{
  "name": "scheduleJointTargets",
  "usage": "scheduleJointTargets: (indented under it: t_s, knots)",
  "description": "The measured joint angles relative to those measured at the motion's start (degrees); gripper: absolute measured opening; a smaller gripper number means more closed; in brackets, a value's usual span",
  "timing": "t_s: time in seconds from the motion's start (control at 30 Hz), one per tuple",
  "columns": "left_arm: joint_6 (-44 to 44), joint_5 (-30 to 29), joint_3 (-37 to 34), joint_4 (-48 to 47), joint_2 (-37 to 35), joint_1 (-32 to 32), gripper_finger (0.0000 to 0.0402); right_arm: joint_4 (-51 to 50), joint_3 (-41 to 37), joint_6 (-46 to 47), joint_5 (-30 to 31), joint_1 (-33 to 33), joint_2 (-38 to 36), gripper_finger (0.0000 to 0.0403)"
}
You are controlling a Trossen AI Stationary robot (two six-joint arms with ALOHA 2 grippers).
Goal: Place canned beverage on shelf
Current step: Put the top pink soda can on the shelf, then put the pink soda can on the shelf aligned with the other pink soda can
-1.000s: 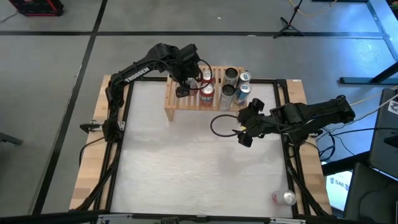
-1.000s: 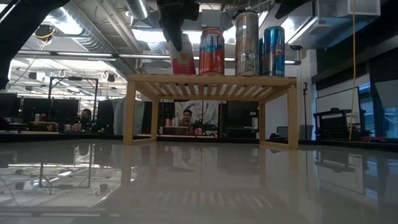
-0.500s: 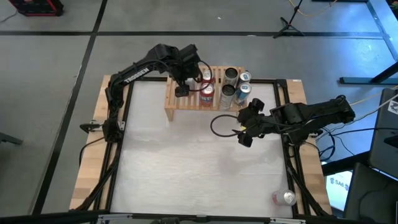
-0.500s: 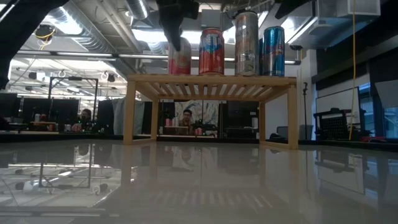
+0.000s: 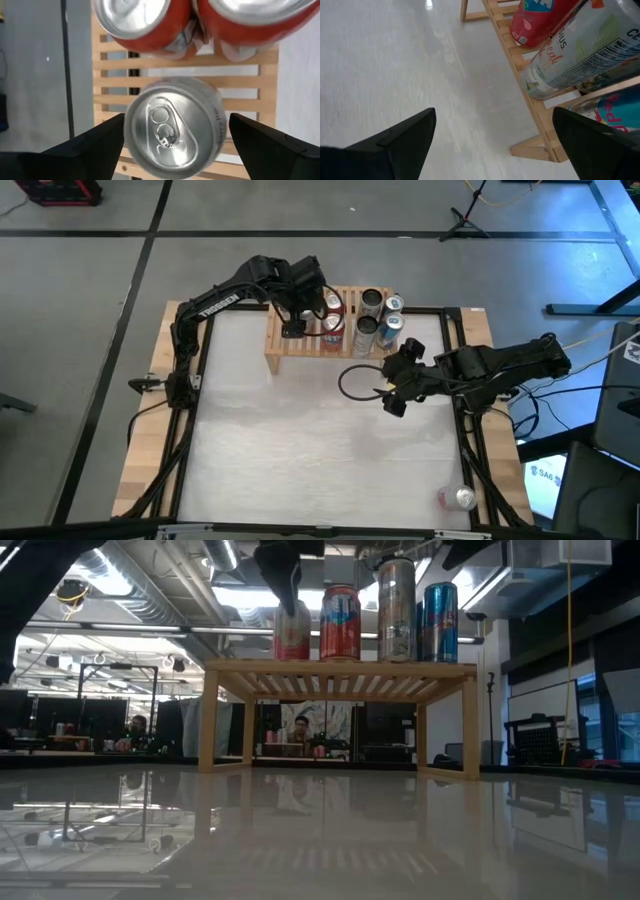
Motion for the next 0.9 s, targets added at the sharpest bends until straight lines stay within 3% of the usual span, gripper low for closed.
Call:
scheduleJointTargets:
  t_s: [0.33,0.5,0.7,0.9]
  knots:
    - [-0.2,-6.2,1.1,3.3,-2.1,-1.0,0.0341,0.1,0.0,0.2,-0.4,0.0,0.0,0.039]
    - [-1.1,-7.5,1.1,6.4,-6.4,-2.0,0.0341,0.7,0.0,0.8,-0.5,0.0,0.0,0.039]
    - [-9.2,-3.4,1.1,10.2,-13.8,-4.6,0.0341,0.6,0.5,-1.3,-0.5,0.0,-0.1,0.039]
    - [-21.5,0.9,1.2,10.0,-19.0,-12.0,0.0341,0.4,4.0,-3.5,-3.2,4.4,-4.0,0.039]
